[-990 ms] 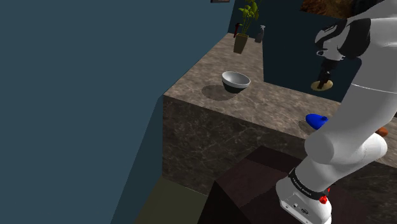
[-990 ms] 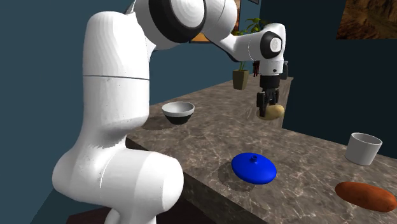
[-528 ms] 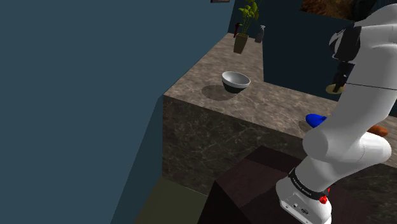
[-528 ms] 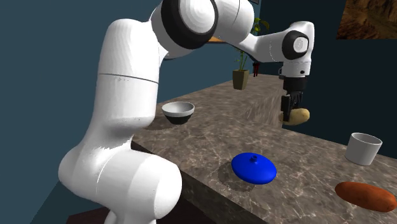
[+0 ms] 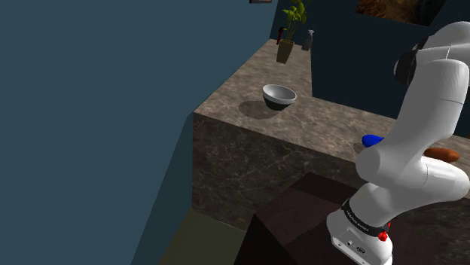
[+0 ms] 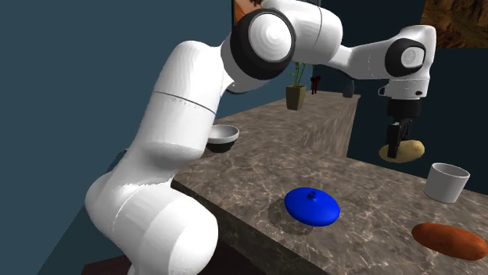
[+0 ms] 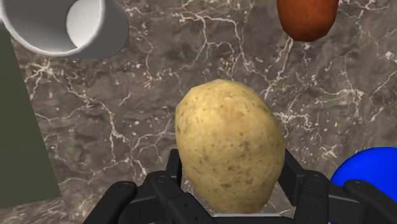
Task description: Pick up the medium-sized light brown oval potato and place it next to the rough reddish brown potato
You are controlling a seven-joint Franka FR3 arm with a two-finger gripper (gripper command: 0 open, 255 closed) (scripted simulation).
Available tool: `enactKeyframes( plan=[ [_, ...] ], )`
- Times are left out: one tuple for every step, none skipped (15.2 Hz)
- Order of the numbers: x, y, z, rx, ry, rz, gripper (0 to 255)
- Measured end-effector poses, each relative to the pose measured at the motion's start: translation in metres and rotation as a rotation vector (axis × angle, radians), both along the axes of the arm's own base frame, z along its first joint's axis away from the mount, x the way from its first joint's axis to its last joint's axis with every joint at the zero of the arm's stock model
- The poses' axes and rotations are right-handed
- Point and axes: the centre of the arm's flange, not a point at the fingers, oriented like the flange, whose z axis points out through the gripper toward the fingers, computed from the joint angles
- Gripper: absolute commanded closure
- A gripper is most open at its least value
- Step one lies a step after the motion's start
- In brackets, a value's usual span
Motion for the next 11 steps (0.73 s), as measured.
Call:
enactKeyframes(
  plan=[
    [-0.011,-0.007,-0.001,0.0,0.0,0.0,255],
    [-0.02,-0.017,0.0,-0.001,0.0,0.0,255],
    [-0.031,-0.026,0.002,0.0,0.0,0.0,255],
    [-0.038,-0.035,0.001,-0.001,0.0,0.0,255],
    [-0.042,-0.039,-0.001,0.0,0.0,0.001,255],
    [-0.047,-0.04,-0.003,0.001,0.0,0.001,255],
    [-0.048,-0.042,-0.007,0.001,-0.001,0.001,255],
    [-0.049,-0.042,-0.014,0.001,-0.001,0.002,255],
    [-0.048,-0.042,-0.018,0.001,-0.001,0.002,255],
    [-0.049,-0.043,-0.023,0.001,-0.001,0.002,255],
    [-0.049,-0.043,-0.029,0.001,-0.001,0.002,255]
  ],
)
